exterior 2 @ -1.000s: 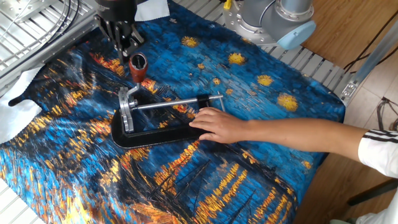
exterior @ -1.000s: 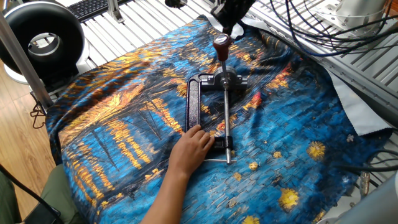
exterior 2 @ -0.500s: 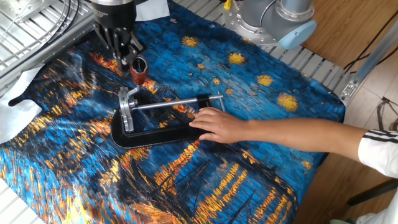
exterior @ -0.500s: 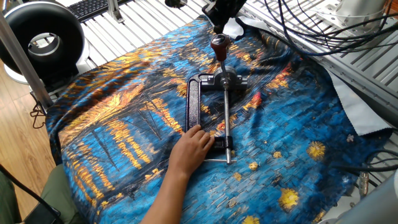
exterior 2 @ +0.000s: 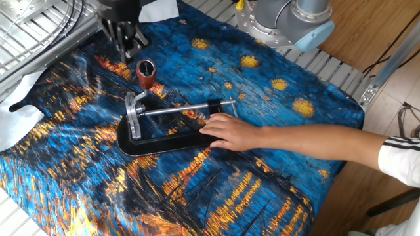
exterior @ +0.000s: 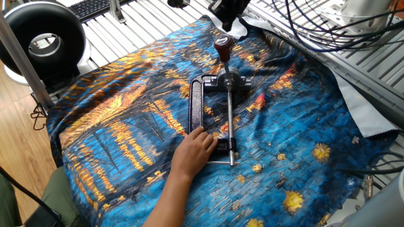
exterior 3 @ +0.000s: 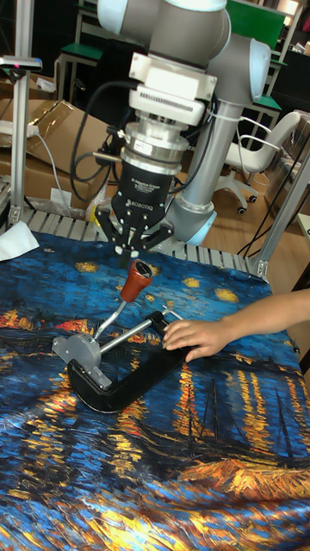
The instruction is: Push down the lever
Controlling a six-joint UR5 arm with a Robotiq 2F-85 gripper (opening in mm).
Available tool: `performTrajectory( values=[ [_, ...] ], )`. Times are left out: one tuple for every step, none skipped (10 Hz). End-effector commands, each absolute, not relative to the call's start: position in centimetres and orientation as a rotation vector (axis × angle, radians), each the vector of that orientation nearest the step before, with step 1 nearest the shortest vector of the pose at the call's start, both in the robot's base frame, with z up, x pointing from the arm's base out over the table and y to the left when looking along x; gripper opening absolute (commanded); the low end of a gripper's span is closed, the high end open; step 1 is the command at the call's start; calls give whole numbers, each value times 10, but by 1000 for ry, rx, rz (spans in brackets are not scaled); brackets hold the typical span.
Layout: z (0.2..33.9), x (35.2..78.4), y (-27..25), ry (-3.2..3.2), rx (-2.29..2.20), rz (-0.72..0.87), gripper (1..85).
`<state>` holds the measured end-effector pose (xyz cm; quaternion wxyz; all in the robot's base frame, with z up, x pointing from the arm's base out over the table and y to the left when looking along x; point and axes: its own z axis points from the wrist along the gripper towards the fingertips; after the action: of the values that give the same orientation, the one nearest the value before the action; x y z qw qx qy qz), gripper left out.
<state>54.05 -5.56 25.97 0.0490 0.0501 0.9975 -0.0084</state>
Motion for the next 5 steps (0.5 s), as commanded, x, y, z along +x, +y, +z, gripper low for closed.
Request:
performTrajectory(
  values=[
    [266,522,-47,3085,394,67,10],
    [264,520,-40,3084,434,125,10],
    [260,519,-39,3084,434,130,10],
    [255,519,-45,3082,399,92,10],
    [251,521,-48,3076,358,74,10]
  ],
)
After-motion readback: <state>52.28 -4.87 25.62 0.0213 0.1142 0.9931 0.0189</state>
